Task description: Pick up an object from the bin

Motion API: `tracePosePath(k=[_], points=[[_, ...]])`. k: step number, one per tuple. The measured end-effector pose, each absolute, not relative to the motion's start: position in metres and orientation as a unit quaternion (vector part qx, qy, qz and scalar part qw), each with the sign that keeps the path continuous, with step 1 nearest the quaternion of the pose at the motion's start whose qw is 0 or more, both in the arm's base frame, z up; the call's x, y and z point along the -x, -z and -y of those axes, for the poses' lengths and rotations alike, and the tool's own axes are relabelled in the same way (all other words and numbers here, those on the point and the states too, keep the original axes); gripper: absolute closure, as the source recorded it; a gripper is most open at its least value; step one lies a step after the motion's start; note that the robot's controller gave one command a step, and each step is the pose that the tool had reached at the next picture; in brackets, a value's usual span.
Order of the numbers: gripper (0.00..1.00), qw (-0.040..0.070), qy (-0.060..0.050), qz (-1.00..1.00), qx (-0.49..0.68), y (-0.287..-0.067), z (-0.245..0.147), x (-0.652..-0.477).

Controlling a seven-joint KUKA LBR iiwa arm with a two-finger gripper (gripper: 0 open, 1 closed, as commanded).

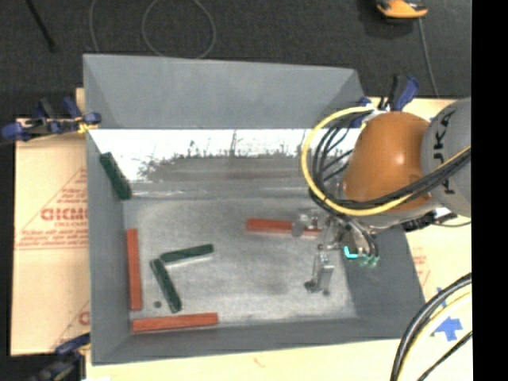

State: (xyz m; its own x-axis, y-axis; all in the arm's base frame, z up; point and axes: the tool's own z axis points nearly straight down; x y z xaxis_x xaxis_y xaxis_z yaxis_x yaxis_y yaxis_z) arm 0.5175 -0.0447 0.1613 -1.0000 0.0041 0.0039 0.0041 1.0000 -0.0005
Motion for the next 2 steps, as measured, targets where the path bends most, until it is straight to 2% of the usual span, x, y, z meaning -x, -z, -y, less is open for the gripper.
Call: tracePosePath(k=[1,2], points=[[0.0,-0.002,0.0,0.996,0.084,-0.068,0.052,-0.608],[0.0,-0.004,0.0,0.998,0.058,-0.102,0.036,-0.598]])
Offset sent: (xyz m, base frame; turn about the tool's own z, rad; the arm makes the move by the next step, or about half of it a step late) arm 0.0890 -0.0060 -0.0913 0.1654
